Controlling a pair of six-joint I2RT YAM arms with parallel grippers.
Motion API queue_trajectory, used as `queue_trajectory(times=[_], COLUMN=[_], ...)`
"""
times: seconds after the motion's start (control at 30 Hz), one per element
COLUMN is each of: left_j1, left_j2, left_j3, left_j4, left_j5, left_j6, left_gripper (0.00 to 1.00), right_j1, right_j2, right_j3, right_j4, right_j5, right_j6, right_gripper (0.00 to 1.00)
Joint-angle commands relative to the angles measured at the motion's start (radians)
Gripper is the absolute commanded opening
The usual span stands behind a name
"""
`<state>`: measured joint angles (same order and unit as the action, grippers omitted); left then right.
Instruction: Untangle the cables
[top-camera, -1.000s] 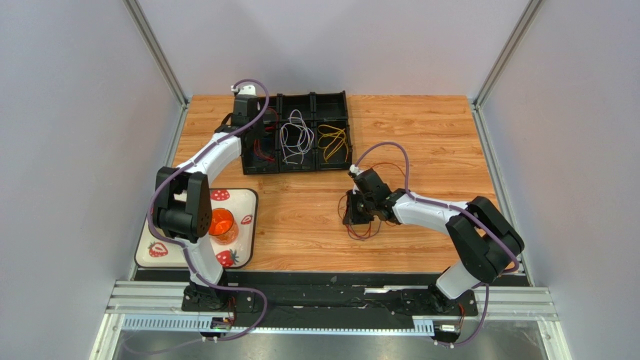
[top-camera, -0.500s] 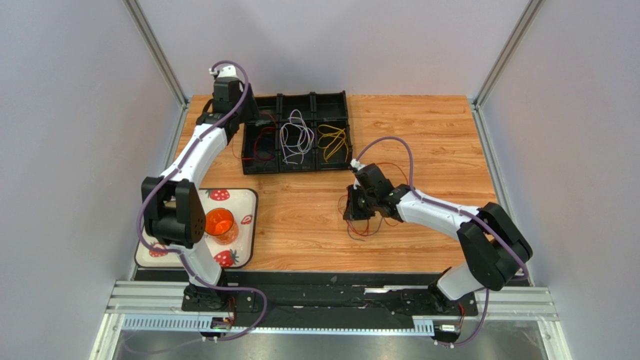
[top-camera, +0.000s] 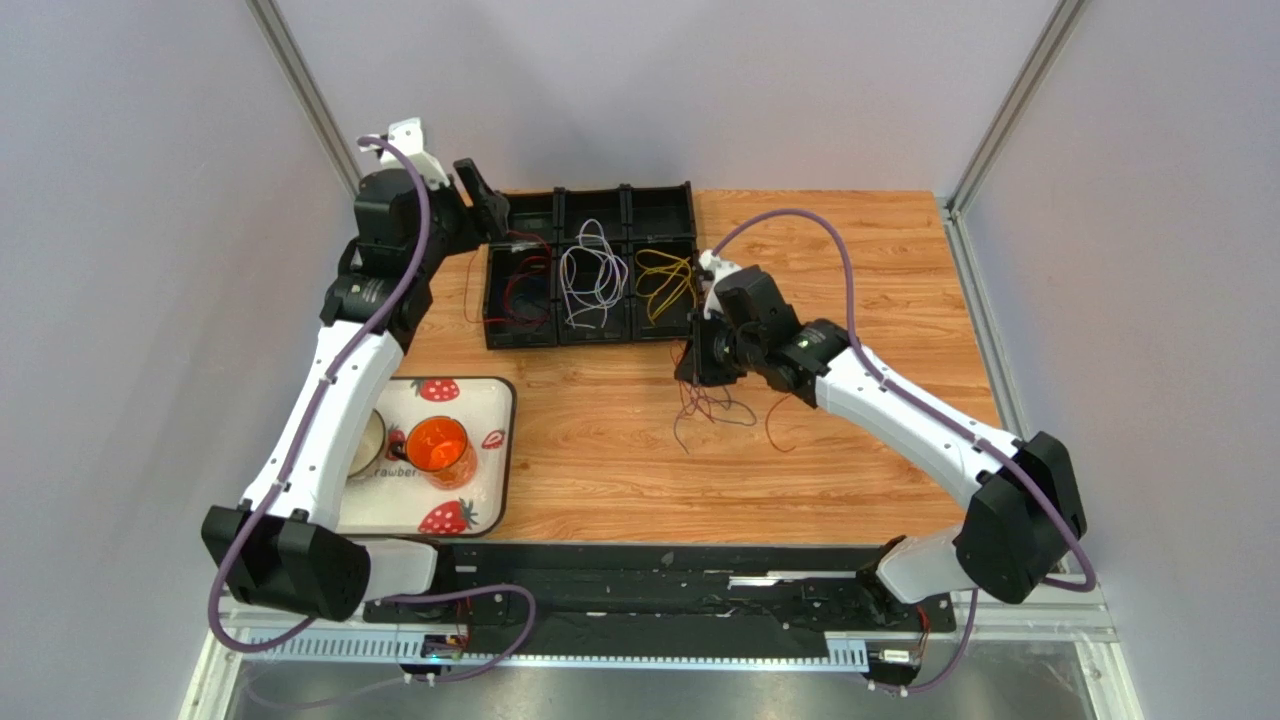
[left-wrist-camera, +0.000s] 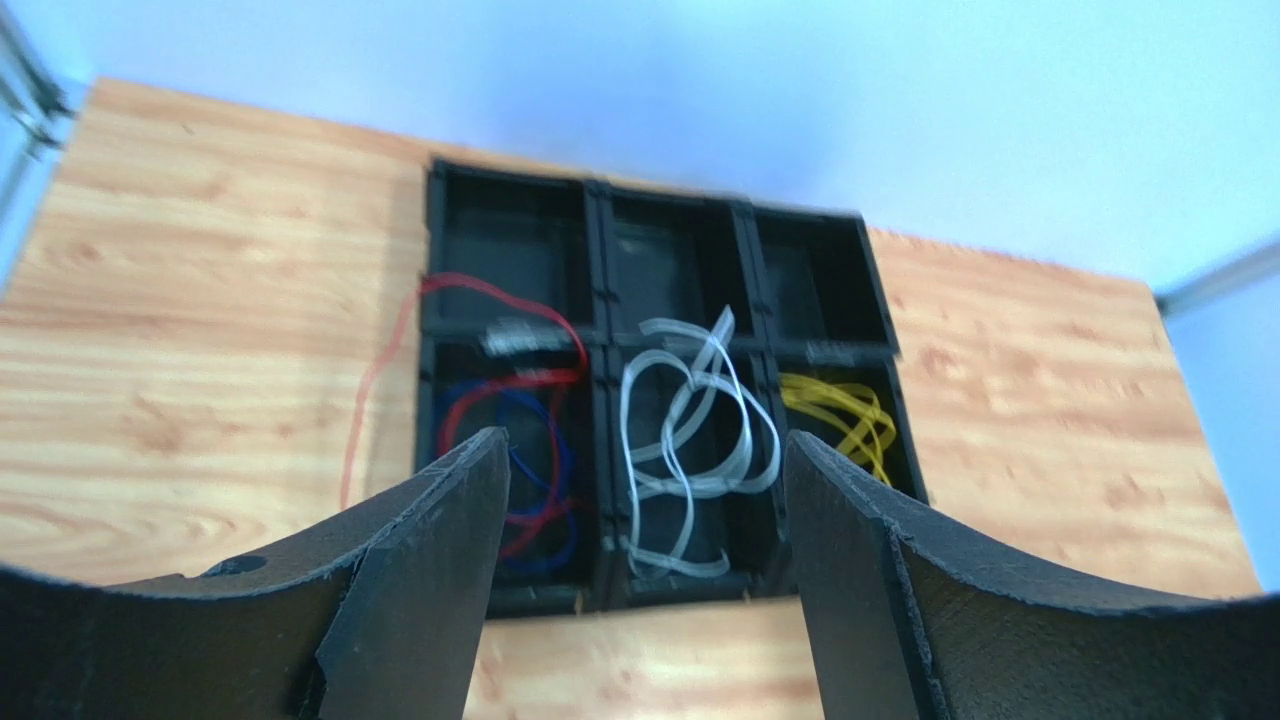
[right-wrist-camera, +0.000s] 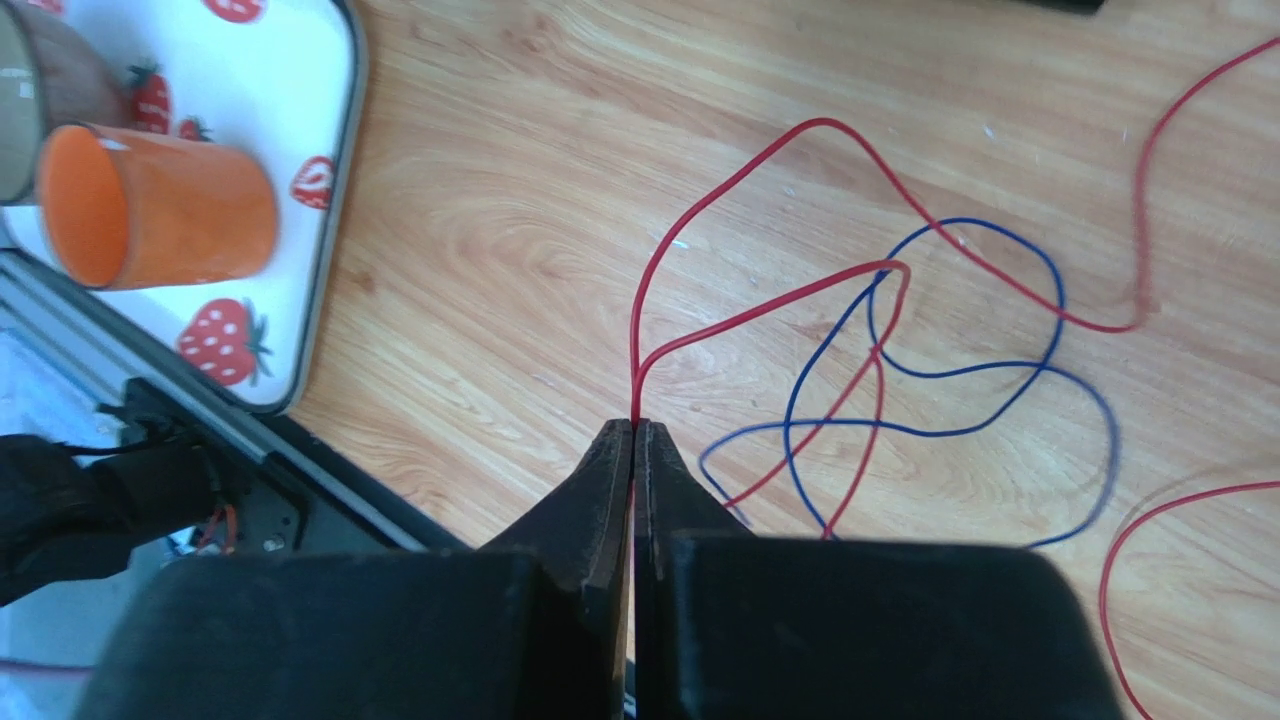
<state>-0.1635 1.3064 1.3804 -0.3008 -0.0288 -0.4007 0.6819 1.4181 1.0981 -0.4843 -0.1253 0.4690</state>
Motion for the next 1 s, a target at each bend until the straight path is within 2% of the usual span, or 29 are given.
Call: queue_trajectory(times=[0.0, 0.13, 0.23, 0.33, 0.4, 0.47, 0.57, 0.77, 0.97], left_j1=[-0.05, -0.097, -0.117, -0.169, -0.246, -0.29, -0.346, -0.482, -0.625], left_j2=[-0.068, -0.122, -0.15, -0.199, -0.243, -0.274, -0.32, -0.338, -0.293], left_j3=[-0.067, -0.116, -0.132, -0.182, -0.248, -0.305, -0.465, -0.61, -0.705], left_j4=[-0.018, -0.017, -0.035, -0.04, -0.035, -0.032, 0.012, 0.068, 0.129], left_j5=[0.058, 0.064, 0.082, 0.116, 0.109, 0.08, 0.104, 0.125, 0.063], left_j6=[-0.03, -0.041, -0.052, -0.037, -0.018, -0.012, -0.023, -0.053, -0.089], left_gripper=[0.75, 0.73, 0.73, 0.73, 0.79, 0.81, 0.81, 0.81, 0.76], right_j1=[0.004, 0.004, 0.005, 0.005, -0.001, -0.007, -0.008, -0.008, -0.01], right_j2=[-0.059, -0.083, -0.126, -0.198, -0.214, -0.199, -0.137, -0.038, -0.015], right_j3=[0.181, 0.452, 0.505, 0.395, 0.225, 0.096, 0.008, -0.02, -0.021], right_j4=[-0.103, -0.216, -0.218, -0.154, -0.113, -0.065, -0.024, 0.018, 0.015], right_j5=[-0.039, -0.065, -0.08, 0.002, 0.049, 0.064, 0.058, 0.024, 0.056], right_j6=[-0.049, -0.085, -0.098, -0.083, -0.054, -0.027, 0.003, 0.019, 0.011], right_gripper=[0.0, 0.0, 0.0, 0.0, 0.0, 0.0, 0.0, 0.0, 0.0])
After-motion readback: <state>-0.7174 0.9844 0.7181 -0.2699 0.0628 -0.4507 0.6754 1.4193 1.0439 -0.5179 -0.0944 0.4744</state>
